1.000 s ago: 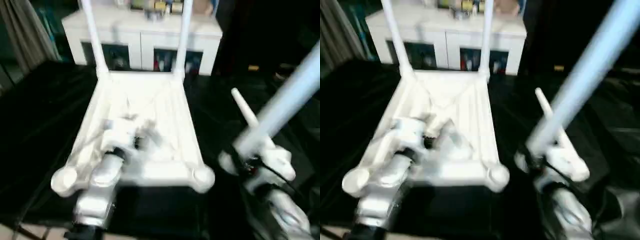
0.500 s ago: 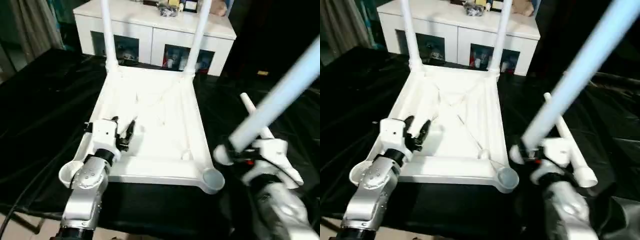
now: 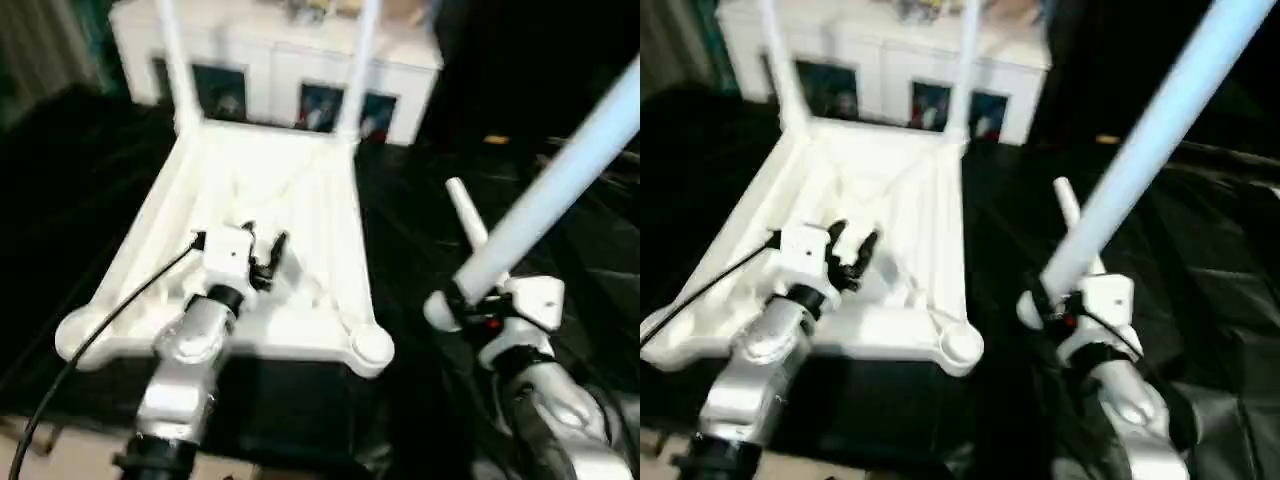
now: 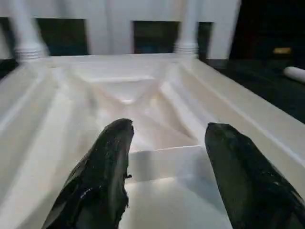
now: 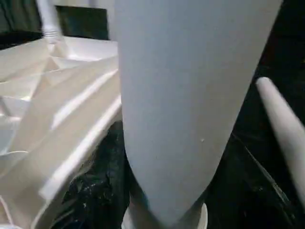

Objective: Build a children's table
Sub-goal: Pick table leg

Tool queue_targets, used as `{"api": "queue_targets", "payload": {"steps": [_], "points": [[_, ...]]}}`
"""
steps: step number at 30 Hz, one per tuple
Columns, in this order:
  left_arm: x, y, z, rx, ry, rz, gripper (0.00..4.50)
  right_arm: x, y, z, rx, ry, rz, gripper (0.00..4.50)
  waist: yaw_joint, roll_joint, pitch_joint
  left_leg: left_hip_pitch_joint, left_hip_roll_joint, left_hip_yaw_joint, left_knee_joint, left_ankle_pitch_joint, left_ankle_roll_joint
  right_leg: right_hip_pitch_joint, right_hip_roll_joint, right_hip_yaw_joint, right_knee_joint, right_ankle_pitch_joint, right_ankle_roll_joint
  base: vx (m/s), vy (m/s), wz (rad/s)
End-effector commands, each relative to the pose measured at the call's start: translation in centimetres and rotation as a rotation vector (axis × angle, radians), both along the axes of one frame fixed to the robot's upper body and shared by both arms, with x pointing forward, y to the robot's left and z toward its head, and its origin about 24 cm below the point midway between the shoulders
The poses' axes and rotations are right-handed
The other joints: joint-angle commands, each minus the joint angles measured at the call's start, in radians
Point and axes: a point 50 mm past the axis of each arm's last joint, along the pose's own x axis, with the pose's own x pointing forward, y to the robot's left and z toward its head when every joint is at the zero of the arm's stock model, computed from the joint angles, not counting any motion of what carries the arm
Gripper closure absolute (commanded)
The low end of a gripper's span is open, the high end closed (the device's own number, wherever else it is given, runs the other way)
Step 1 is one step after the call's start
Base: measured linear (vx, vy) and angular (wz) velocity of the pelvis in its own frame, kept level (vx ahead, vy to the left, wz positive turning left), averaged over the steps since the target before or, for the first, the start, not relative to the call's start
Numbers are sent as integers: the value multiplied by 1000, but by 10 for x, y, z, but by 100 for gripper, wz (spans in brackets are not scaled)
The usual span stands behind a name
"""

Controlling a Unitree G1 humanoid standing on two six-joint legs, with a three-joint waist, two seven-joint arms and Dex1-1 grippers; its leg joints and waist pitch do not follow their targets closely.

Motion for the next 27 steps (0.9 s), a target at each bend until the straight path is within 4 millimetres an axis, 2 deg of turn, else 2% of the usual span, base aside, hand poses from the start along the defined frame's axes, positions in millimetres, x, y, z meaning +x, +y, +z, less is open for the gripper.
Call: {"api": "queue_targets", "payload": {"steps": [1, 2, 3, 4, 5, 6, 7, 8, 9, 10, 11, 12, 13, 14, 17, 18, 19, 20, 22, 23, 24, 25, 26, 27], "points": [[3, 1, 5, 8, -18, -3, 169, 2, 1, 4, -1, -12, 9, 265, 22, -10, -25, -43, 40, -51, 10, -7, -38, 95, -296, 176, -163, -226, 119, 0, 0, 0], [4, 2, 5, 17, -19, -17, 169, 3, 2, 4, -3, -14, 20, 265, 39, -9, -24, -20, 16, -34, -49, 94, -33, 83, -192, 133, -165, -222, 91, -50, 46, -3], [4, 3, 6, 21, -21, -21, 169, 4, 2, 5, -4, -16, 24, 265, 35, 12, -28, 14, 45, -25, -127, 154, 8, 76, -146, 90, -159, -200, 38, -50, 46, -3], [4, 3, 6, 27, -23, -32, 169, 5, 2, 5, -3, -20, 27, 265, 32, 25, -28, 32, 74, -24, -161, 150, 32, 64, -122, 63, -159, -197, 28, -56, 110, 16], [3, 4, 6, 25, -22, -78, 169, 7, 1, 7, -1, -29, 33, 265, 12, 44, -37, 82, 180, -60, -198, 22, 54, 36, -104, 54, -116, -149, 9, -50, 123, 8], [3, 3, 7, 23, -21, -92, 169, 8, 1, 7, -2, -31, 35, 265, -4, 54, -43, 75, 225, -77, -216, -16, 57, 45, -133, 60, -81, -14, -41, -50, 123, 8], [1, 3, 8, 23, -24, -140, 151, 10, 1, 8, -2, -38, 40, 265, -6, 52, -41, 70, 214, -65, -215, -41, 53, 44, -141, 64, -82, 15, -61, -43, 96, 5], [-2, 0, 9, 21, -19, -224, 140, 11, 0, 9, 5, -46, 49, 265, -5, 43, -33, 66, 173, -29, -212, -118, 8, 42, -159, 77, -105, 5, -99, -33, 88, 10], [-5, -2, 9, 24, -9, -292, 140, 12, 1, 10, 14, -51, 62, 265, -2, 34, -26, 61, 140, 0, -208, -176, -45, 45, -172, 86, -124, -77, -115, -33, 88, 10], [-8, -4, 10, 33, -5, -368, 133, 13, 1, 11, 19, -59, 87, 265, -3, 27, -25, 55, 134, 7, -208, -182, -63, 50, -174, 88, -125, -126, -111, -32, 75, 7], [-11, -6, 11, 31, 0, -422, 120, 14, 2, 11, 23, -63, 108, 265, 1, 28, -25, 53, 129, 10, -207, -184, -72, 51, -175, 88, -130, -173, -99, -34, 59, 5], [-20, -13, 11, 43, 34, -619, 108, 15, 2, 12, 48, -73, 188, 265, 2, 24, -25, 61, 132, 20, -208, -197, -85, 40, -177, 89, -138, -262, -69, -34, 59, 5], [-22, -14, 11, 56, 46, -667, 99, 15, 1, 11, 47, -70, 209, 265, 3, 27, -25, 61, 134, 21, -209, -201, -88, 37, -178, 89, -139, -271, -66, 0, 0, 0], [-26, -17, 10, 84, 71, -759, 94, 15, 0, 10, 42, -62, 248, 265, -2, 26, -23, 56, 134, 23, -213, -204, -95, 37, -173, 86, -137, -265, -59, 0, 0, 0], [-29, -20, 5, 135, 136, -889, 70, 17, -2, 7, 12, -34, 318, 265, -4, 18, -25, 51, 133, 29, -212, -176, -91, 40, -175, 87, -131, -231, -57, 0, 0, 0], [-30, -21, 4, 150, 163, -938, 59, 18, -4, 6, -3, -25, 341, 265, -2, 20, -26, 52, 132, 32, -209, -165, -91, 39, -178, 88, -130, -227, -63, 0, 0, 0], [-31, -24, 1, 182, 204, -1015, 51, 19, -6, 5, -26, -10, 374, 265, -3, 12, -26, 50, 131, 35, -207, -154, -86, 40, -179, 89, -133, -229, -61, 0, 0, 0], [-31, -26, -1, 225, 233, -1078, 45, 20, -8, 4, -45, -1, 399, 265, 2, 15, -27, 53, 130, 37, -205, -137, -82, 38, -179, 90, -132, -232, -61, 0, 0, 0], [-30, -29, -3, 262, 256, -1130, 39, 21, -9, 5, -57, 3, 414, 265, 2, 13, -28, 49, 130, 38, -204, -105, -74, 43, -180, 89, -131, -215, -59, 0, 0, 0], [-23, -36, -5, 319, 276, -1176, 39, 21, -10, 7, -62, 4, 426, 265, 4, 11, -30, 49, 129, 39, -202, -81, -68, 43, -180, 89, -129, -191, -58, 0, 0, 0], [-23, -36, -5, 319, 276, -1176, 39, 21, -10, 7, -62, 4, 426, 265, 4, 14, -32, 50, 129, 39, -199, -70, -66, 44, -179, 88, -126, -168, -61, 0, 0, 0], [-18, -39, -5, 346, 280, -1192, 39, 20, -12, 7, -67, 6, 439, 265, 4, 12, -34, 46, 130, 38, -199, -60, -65, 49, -181, 87, -122, -149, -67, 0, 0, 0], [-13, -42, -3, 368, 278, -1196, 39, 18, -12, 7, -76, 9, 453, 265, 6, 21, -37, 46, 130, 38, -197, -49, -61, 50, -181, 86, -121, -120, -73, 0, 0, 0], [-11, -43, -3, 376, 276, -1194, 39, 18, -13, 7, -79, 10, 457, 265, 4, 22, -38, 45, 132, 37, -196, -43, -59, 52, -180, 85, -119, -84, -87, 0, 0, 0]]}}
